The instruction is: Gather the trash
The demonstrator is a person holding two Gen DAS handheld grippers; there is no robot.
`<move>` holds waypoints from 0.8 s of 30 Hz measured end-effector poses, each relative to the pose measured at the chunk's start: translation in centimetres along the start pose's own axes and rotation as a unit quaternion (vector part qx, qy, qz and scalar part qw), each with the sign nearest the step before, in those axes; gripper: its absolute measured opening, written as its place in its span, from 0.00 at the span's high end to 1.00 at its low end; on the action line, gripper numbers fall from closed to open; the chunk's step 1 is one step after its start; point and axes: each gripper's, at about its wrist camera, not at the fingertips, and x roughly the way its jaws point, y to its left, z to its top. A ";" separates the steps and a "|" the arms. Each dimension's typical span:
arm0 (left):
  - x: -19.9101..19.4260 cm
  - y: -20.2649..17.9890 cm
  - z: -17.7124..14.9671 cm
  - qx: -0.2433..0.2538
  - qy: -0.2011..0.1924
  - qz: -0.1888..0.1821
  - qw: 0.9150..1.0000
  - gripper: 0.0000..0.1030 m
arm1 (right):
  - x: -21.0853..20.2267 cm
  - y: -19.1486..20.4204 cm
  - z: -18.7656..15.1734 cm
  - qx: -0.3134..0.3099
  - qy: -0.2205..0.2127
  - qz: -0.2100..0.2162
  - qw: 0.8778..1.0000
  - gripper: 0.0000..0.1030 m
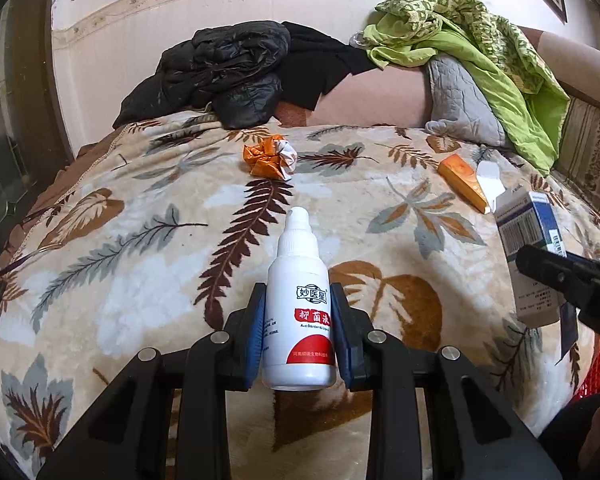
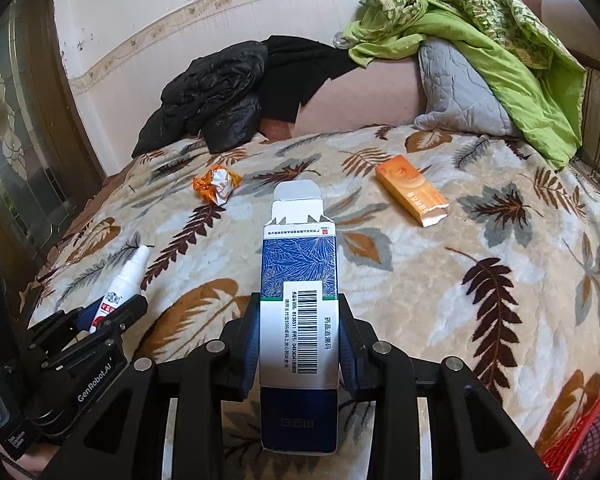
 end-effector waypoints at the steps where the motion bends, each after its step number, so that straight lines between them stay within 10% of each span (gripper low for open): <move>1: 0.0 0.0 0.0 0.000 0.000 0.001 1.000 0.72 | 0.1 0.0 0.0 0.001 0.001 0.002 1.000 0.65; 24: 0.1 -0.3 -0.1 0.011 -0.002 0.009 1.000 0.72 | 0.2 -0.1 -0.1 0.001 0.005 0.008 1.000 0.65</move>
